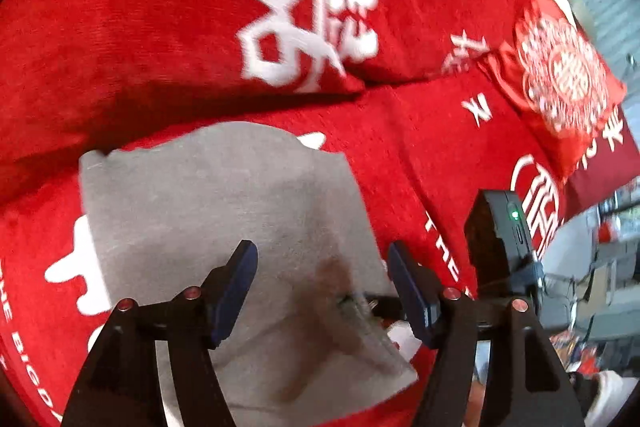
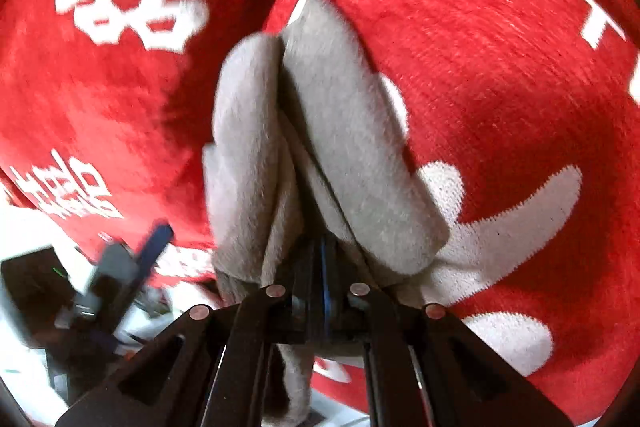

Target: Fold small clothes

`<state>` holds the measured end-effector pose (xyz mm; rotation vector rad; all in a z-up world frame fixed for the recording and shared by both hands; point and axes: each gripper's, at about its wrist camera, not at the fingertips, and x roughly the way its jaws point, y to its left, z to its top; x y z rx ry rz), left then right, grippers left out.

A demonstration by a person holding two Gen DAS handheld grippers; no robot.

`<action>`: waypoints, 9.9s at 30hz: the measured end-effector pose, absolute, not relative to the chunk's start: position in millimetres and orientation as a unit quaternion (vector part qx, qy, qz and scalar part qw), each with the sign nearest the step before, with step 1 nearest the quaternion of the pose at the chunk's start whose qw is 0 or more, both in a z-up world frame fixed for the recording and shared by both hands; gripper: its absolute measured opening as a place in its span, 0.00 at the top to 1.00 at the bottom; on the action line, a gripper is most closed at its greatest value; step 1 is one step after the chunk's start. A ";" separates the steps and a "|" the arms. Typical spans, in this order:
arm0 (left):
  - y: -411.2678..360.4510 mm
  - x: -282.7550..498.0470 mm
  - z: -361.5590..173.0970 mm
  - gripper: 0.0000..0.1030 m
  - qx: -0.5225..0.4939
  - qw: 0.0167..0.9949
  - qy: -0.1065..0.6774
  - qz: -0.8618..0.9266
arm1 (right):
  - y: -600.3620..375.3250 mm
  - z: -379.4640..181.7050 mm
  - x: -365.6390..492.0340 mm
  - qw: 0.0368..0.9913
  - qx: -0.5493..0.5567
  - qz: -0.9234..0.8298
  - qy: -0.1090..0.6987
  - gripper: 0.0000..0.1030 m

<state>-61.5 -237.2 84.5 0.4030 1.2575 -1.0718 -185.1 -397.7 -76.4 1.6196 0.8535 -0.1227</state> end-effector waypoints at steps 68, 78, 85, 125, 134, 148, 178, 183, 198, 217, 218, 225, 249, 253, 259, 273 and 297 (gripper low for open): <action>-78.6 -37.5 -25.3 0.00 0.225 0.682 0.629 -0.298 | -340.8 -37.7 -176.8 0.662 0.464 -0.137 0.572 0.98; -80.0 -38.3 -20.4 0.00 0.241 0.691 0.617 -0.289 | -359.0 -12.0 -203.8 0.659 0.488 -0.190 0.541 0.93; -94.9 -53.5 -7.9 0.00 0.268 0.698 0.597 -0.292 | -371.3 0.3 -196.2 0.666 0.498 -0.197 0.520 0.93; -141.8 39.5 -11.2 0.00 0.115 0.672 0.659 -0.319 | -422.4 -17.6 -151.7 0.686 0.508 -0.144 0.500 0.37; -150.3 49.1 -36.6 0.00 0.083 0.633 0.697 -0.327 | -433.3 -49.3 -137.8 0.676 0.544 -0.066 0.493 0.37; -194.2 27.5 -52.2 0.00 0.098 0.601 0.696 -0.381 | -412.0 -65.1 -81.0 0.682 0.534 0.067 0.496 0.33; -50.4 28.9 57.8 0.51 0.056 0.654 0.641 -0.398 | -295.6 7.5 -67.0 0.640 0.614 0.120 0.446 0.69; 10.6 41.7 54.3 0.51 0.068 0.661 0.644 -0.379 | -237.4 -10.2 -47.4 0.616 0.633 0.126 0.451 0.69; 124.4 66.6 12.9 0.51 0.058 0.680 0.659 -0.316 | -177.1 -11.7 -13.3 0.655 0.496 -0.011 0.571 0.52; 118.4 62.3 5.0 0.49 0.139 0.721 0.635 -0.241 | -181.9 -2.0 -18.5 0.702 0.297 -0.118 0.636 0.84; 117.3 61.4 4.9 0.49 0.143 0.721 0.633 -0.242 | -184.5 0.6 -22.8 0.698 0.298 -0.128 0.638 0.84; 123.1 56.8 8.2 0.49 0.131 0.718 0.642 -0.235 | -184.7 25.4 -54.2 0.686 0.352 -0.129 0.623 0.84; 124.7 41.0 21.1 0.49 0.153 0.717 0.649 -0.204 | -129.6 18.1 -57.8 0.691 0.296 -0.120 0.648 0.80; 127.7 34.7 20.9 0.49 0.164 0.711 0.654 -0.200 | -130.0 15.9 -61.0 0.686 0.308 -0.119 0.649 0.80; 129.4 24.1 21.2 0.49 0.174 0.703 0.660 -0.199 | -128.0 14.8 -64.3 0.681 0.307 -0.123 0.654 0.79; 148.9 -20.7 -4.6 0.13 0.208 0.675 0.679 -0.202 | -97.7 27.6 -100.7 0.692 0.336 -0.066 0.636 0.78; 150.7 -15.1 34.5 0.02 0.200 0.704 0.662 -0.159 | -121.9 33.4 -115.4 0.658 0.329 -0.144 0.662 0.77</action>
